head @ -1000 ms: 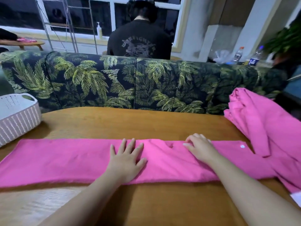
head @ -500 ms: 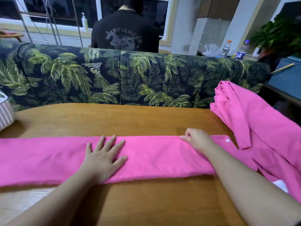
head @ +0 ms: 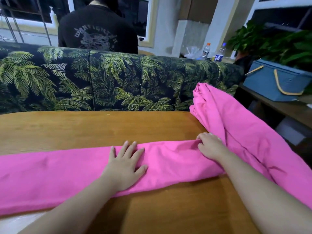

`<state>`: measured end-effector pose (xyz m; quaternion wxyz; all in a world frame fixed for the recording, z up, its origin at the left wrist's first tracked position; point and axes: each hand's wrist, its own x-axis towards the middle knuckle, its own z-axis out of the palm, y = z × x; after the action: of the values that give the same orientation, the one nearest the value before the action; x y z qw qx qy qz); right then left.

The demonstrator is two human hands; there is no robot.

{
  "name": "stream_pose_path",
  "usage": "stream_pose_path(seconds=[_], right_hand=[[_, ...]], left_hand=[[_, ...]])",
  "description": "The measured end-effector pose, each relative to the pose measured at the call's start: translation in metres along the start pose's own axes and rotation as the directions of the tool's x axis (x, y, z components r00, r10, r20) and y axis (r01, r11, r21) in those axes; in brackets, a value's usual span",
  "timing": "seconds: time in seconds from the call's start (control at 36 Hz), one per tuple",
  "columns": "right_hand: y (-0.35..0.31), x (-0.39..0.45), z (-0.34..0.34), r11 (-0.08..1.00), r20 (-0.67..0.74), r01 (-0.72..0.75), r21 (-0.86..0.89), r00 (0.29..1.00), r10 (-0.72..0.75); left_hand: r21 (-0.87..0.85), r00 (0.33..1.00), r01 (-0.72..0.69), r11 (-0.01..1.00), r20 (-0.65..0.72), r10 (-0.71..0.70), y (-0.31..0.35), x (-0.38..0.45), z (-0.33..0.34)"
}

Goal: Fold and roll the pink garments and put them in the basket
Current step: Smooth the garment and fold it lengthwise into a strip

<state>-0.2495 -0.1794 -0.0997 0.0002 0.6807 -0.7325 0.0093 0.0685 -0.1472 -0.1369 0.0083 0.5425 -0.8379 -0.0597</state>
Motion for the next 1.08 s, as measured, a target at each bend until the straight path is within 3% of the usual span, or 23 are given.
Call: stream_pose_path(seconds=[0.19, 0.28, 0.47, 0.58, 0.67, 0.72, 0.78, 0.89, 1.0, 1.08], right_hand=[[0.014, -0.001, 0.000, 0.945, -0.075, -0.070, 0.321, 0.992, 0.099], [0.017, -0.001, -0.002, 0.933, -0.106, -0.075, 0.353, 0.987, 0.119], [0.020, -0.001, 0.010, 0.978, -0.128, -0.045, 0.203, 0.989, 0.072], [0.013, -0.006, 0.016, 0.986, -0.107, -0.118, 0.119, 0.986, 0.131], [0.001, -0.013, 0.006, 0.974, -0.215, -0.163, -0.155, 0.968, 0.128], [-0.013, -0.022, 0.000, 0.977, -0.270, -0.129, -0.168, 0.960, 0.080], [-0.035, -0.034, -0.001, 0.997, -0.226, -0.040, -0.063, 0.974, 0.025], [-0.088, -0.067, 0.013, 0.974, 0.029, 0.030, 0.225, 0.999, -0.038], [-0.088, -0.096, 0.029, 0.983, 0.118, -0.007, 0.181, 0.993, -0.015], [-0.060, -0.108, 0.032, 0.988, 0.091, -0.049, 0.146, 0.995, 0.035]], left_hand=[[0.058, 0.999, -0.039, 0.998, 0.019, 0.037, -0.002, -0.006, 0.002], [0.079, 0.999, -0.040, 0.996, 0.023, 0.039, -0.002, -0.006, 0.001], [0.089, 0.998, -0.054, 0.995, 0.040, 0.051, -0.003, -0.006, 0.000], [0.090, 0.996, -0.083, 0.992, 0.048, 0.079, -0.004, -0.011, -0.001], [0.078, 0.987, -0.145, 0.986, 0.079, 0.139, -0.005, -0.017, -0.004], [0.051, 0.979, -0.189, 0.981, 0.094, 0.183, 0.000, -0.020, -0.006], [0.039, 0.973, -0.213, 0.976, 0.100, 0.208, 0.011, -0.021, -0.005], [0.001, 0.960, -0.275, 0.961, 0.063, 0.274, 0.047, -0.025, 0.000], [0.010, 0.966, -0.257, 0.966, -0.031, 0.257, 0.054, -0.027, 0.008], [0.002, 0.980, -0.192, 0.981, 0.049, 0.192, 0.043, -0.033, 0.008]])
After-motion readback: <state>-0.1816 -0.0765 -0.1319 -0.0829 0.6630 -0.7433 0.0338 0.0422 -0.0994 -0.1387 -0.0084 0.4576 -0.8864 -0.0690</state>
